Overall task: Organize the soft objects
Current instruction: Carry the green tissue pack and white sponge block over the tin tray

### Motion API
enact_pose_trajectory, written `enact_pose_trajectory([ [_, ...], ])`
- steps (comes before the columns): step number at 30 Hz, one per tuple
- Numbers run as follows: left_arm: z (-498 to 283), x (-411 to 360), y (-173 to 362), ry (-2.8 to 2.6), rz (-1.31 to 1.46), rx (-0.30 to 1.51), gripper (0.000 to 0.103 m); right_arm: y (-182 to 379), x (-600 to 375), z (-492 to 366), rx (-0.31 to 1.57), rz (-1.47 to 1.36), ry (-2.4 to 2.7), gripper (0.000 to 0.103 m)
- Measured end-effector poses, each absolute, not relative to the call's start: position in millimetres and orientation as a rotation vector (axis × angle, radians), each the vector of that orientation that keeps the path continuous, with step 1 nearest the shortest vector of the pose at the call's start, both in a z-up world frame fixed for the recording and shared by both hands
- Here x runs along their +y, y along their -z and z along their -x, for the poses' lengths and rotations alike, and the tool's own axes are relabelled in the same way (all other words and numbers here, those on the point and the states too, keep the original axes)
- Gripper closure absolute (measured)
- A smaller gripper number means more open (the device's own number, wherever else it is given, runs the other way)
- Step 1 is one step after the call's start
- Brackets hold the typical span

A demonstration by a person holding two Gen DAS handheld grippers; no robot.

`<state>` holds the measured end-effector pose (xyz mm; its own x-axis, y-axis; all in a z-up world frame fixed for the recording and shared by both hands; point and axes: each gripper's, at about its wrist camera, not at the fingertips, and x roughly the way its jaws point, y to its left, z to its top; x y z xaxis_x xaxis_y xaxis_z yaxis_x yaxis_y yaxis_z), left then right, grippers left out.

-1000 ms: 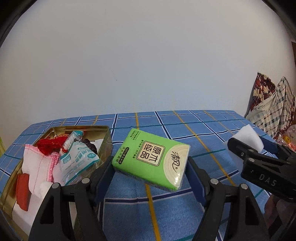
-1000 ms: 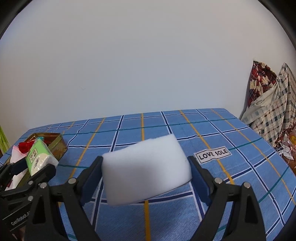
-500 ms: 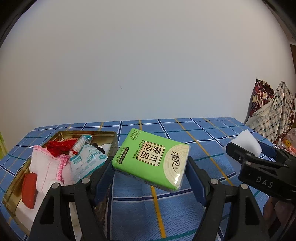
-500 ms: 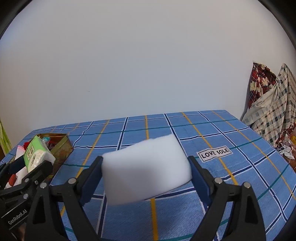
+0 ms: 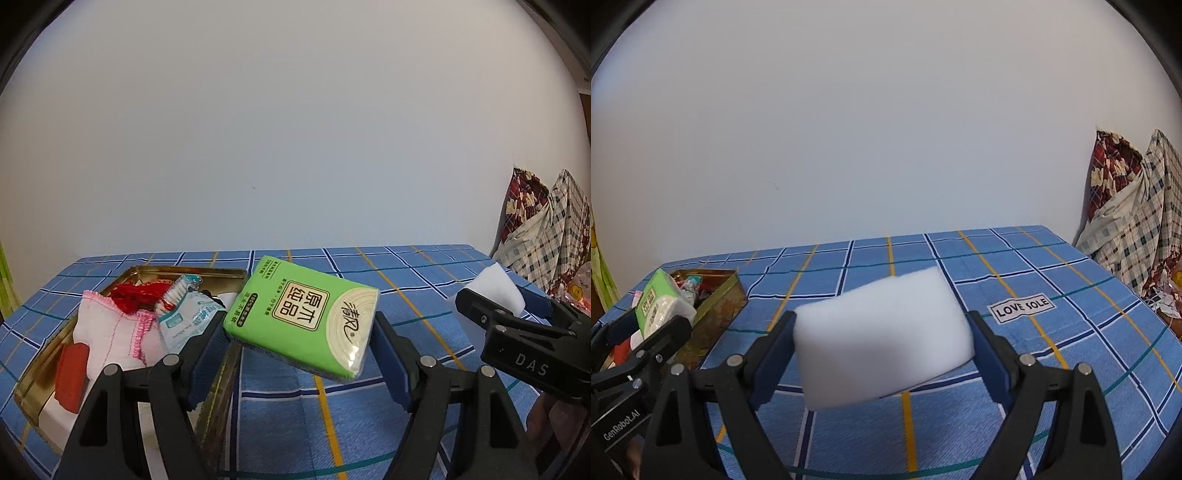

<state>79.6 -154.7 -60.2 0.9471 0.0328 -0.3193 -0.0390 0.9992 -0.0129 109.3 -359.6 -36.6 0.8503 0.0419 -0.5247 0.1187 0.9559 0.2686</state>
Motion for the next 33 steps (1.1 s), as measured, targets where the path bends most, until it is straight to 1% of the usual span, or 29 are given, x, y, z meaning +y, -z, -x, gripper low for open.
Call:
enact_pose_trajectory([
  [24, -55, -147, 55, -0.073, 0.025, 0.269, 0.026, 32, -354, -97, 0.519, -0.347, 0.008, 0.013],
  [33, -48, -138, 55, -0.094, 0.041, 0.266, 0.026, 28, -346, -93, 0.505, -0.314, 0.011, 0.013],
])
